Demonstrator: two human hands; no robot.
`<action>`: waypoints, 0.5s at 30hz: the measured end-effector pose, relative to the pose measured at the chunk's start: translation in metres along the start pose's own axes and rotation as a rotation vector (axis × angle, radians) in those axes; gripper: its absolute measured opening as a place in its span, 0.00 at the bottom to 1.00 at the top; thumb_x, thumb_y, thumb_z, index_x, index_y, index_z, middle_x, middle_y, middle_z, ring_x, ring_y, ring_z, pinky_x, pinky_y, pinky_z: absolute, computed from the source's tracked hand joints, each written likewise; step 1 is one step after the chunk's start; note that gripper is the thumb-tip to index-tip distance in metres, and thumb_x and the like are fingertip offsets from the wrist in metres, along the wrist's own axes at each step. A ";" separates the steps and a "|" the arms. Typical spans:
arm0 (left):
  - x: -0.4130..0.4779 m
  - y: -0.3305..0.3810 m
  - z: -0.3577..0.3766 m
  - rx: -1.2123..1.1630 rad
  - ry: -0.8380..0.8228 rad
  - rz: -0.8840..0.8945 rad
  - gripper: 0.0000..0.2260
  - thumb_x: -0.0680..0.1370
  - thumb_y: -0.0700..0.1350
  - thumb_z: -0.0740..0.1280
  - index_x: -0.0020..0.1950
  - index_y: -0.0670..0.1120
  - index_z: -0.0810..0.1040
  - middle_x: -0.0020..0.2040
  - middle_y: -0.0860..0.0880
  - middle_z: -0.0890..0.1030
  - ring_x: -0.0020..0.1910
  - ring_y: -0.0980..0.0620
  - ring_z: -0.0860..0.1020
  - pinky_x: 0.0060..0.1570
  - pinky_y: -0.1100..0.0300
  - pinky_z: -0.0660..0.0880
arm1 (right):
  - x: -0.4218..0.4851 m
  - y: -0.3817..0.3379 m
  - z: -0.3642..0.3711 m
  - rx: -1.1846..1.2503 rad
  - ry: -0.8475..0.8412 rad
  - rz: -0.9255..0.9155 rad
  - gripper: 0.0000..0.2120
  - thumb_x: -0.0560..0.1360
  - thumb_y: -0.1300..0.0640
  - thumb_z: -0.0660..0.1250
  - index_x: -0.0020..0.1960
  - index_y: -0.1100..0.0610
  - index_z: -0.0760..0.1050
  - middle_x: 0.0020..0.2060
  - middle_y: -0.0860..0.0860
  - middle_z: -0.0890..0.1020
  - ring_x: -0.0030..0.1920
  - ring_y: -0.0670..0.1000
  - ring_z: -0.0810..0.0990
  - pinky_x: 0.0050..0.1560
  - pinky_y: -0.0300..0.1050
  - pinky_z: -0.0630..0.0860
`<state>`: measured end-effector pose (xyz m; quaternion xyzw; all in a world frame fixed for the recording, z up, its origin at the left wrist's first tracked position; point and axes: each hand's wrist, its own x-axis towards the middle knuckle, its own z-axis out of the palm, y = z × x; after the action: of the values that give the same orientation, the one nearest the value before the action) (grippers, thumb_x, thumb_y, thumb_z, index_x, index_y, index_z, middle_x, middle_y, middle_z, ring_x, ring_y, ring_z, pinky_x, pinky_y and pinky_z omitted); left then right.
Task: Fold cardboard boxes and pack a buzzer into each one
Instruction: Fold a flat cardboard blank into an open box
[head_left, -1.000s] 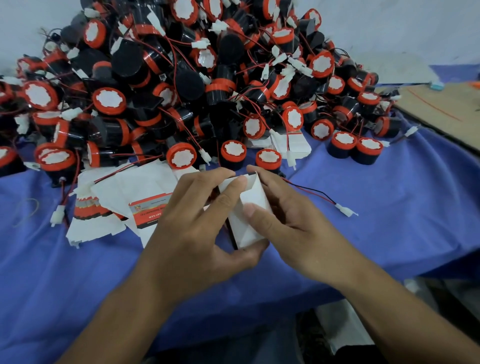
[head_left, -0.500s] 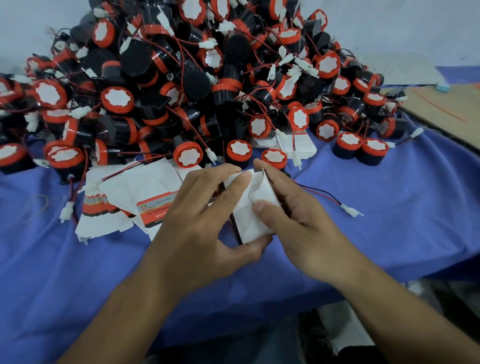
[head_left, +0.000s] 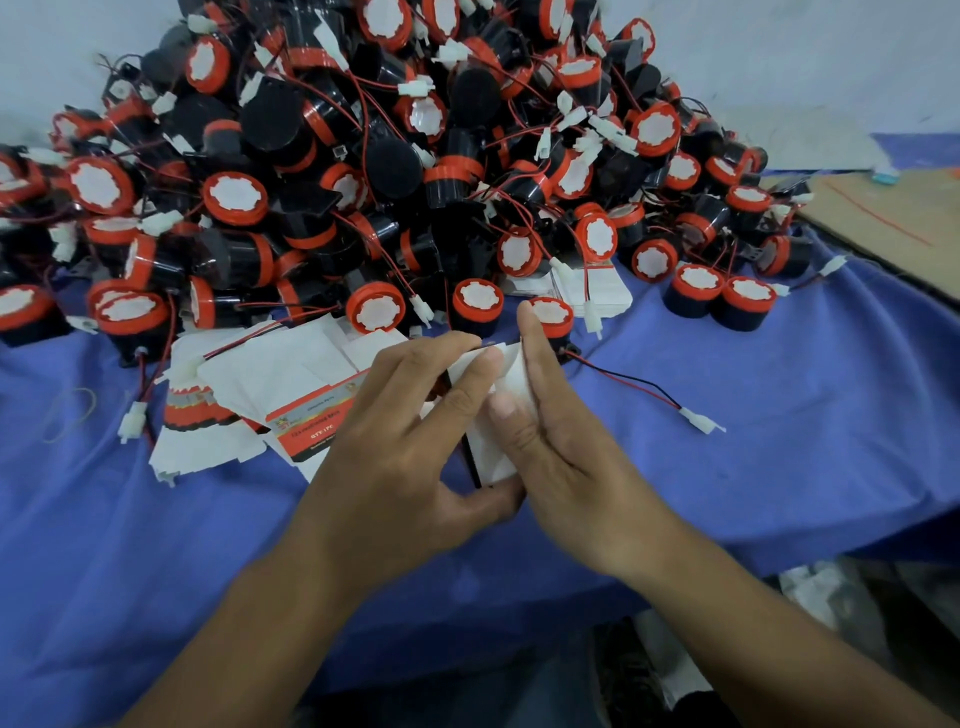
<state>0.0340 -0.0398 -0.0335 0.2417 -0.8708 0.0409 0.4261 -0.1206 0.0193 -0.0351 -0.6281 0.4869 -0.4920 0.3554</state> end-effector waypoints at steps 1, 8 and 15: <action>0.000 -0.002 -0.001 0.001 -0.001 -0.003 0.29 0.73 0.53 0.76 0.64 0.32 0.78 0.61 0.36 0.78 0.59 0.37 0.77 0.60 0.50 0.73 | 0.002 -0.001 -0.001 0.059 0.005 0.006 0.29 0.83 0.44 0.55 0.80 0.40 0.46 0.79 0.36 0.57 0.77 0.33 0.56 0.76 0.37 0.60; 0.002 -0.007 0.002 0.026 0.027 -0.014 0.29 0.74 0.53 0.75 0.64 0.33 0.77 0.62 0.36 0.78 0.59 0.40 0.76 0.63 0.59 0.68 | 0.017 0.003 -0.007 0.416 0.019 0.068 0.25 0.82 0.63 0.62 0.76 0.48 0.64 0.61 0.43 0.83 0.63 0.45 0.80 0.61 0.41 0.77; 0.010 -0.028 0.013 0.011 -0.109 -0.076 0.32 0.77 0.51 0.73 0.71 0.32 0.69 0.67 0.35 0.74 0.68 0.39 0.73 0.69 0.50 0.70 | 0.043 0.011 -0.014 -0.469 0.217 -0.122 0.33 0.79 0.54 0.71 0.79 0.57 0.60 0.65 0.44 0.72 0.61 0.37 0.70 0.64 0.27 0.66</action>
<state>0.0320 -0.0723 -0.0381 0.2788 -0.8827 0.0163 0.3780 -0.1347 -0.0249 -0.0298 -0.6651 0.5842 -0.4507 0.1155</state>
